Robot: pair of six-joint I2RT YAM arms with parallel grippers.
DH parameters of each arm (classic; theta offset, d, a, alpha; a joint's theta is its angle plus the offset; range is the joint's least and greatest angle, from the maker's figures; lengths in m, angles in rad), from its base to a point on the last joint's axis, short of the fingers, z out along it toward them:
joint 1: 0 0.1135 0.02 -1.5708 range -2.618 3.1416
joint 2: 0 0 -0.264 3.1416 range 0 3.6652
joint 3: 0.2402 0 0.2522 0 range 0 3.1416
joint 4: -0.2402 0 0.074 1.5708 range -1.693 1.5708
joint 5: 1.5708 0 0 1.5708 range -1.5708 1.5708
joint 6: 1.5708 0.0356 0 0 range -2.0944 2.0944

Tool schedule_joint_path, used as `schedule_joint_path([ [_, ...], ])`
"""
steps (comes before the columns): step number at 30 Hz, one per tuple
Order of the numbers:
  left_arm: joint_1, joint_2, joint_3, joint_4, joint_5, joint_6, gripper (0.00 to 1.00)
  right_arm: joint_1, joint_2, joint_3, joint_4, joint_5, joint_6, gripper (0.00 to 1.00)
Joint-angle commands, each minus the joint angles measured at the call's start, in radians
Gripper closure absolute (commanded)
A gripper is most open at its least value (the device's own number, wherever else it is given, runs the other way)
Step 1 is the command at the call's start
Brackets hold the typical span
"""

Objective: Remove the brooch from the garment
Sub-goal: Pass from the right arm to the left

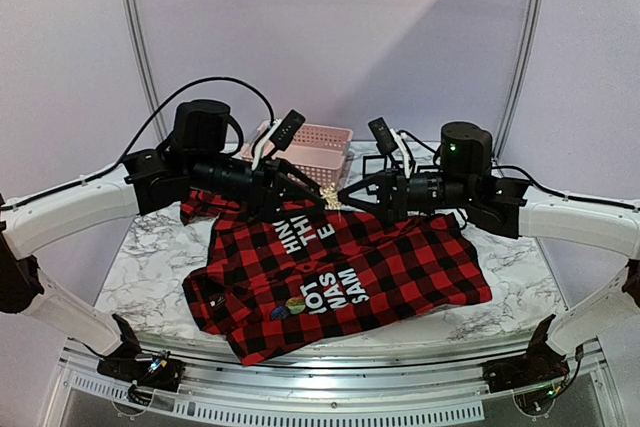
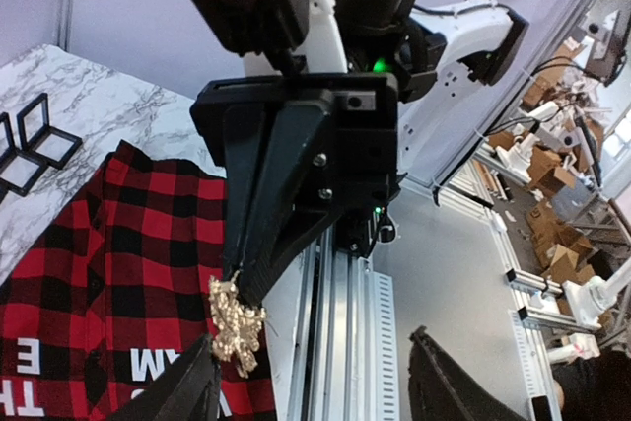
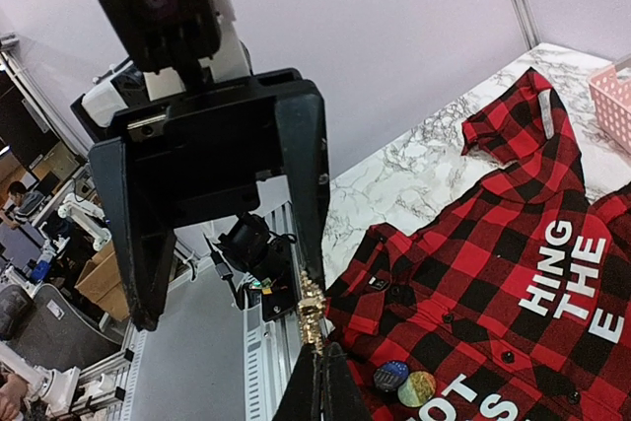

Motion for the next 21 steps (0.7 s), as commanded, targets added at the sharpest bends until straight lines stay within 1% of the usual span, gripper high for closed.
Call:
schedule_joint_path([
  [1,0.013,-0.004,-0.014,0.018,-0.020,-0.013,0.39,0.017,0.025,0.035,-0.042,0.006,-0.021,1.00],
  [4,0.015,0.023,0.002,-0.009,-0.019,-0.016,0.46,0.022,0.025,0.036,-0.046,0.009,-0.023,1.00],
  [9,0.015,0.056,0.017,-0.039,-0.019,-0.018,0.52,0.025,0.021,0.035,-0.049,0.020,-0.027,1.00],
  [11,0.015,0.059,0.018,-0.043,-0.011,-0.015,0.56,0.025,0.014,0.032,-0.049,0.026,-0.028,1.00],
  [15,0.015,0.059,0.018,-0.047,-0.014,-0.011,0.62,0.026,0.005,0.030,-0.051,0.032,-0.032,1.00],
  [21,0.015,0.063,0.019,-0.049,-0.022,-0.017,0.75,0.026,0.003,0.032,-0.067,0.030,-0.039,1.00],
])
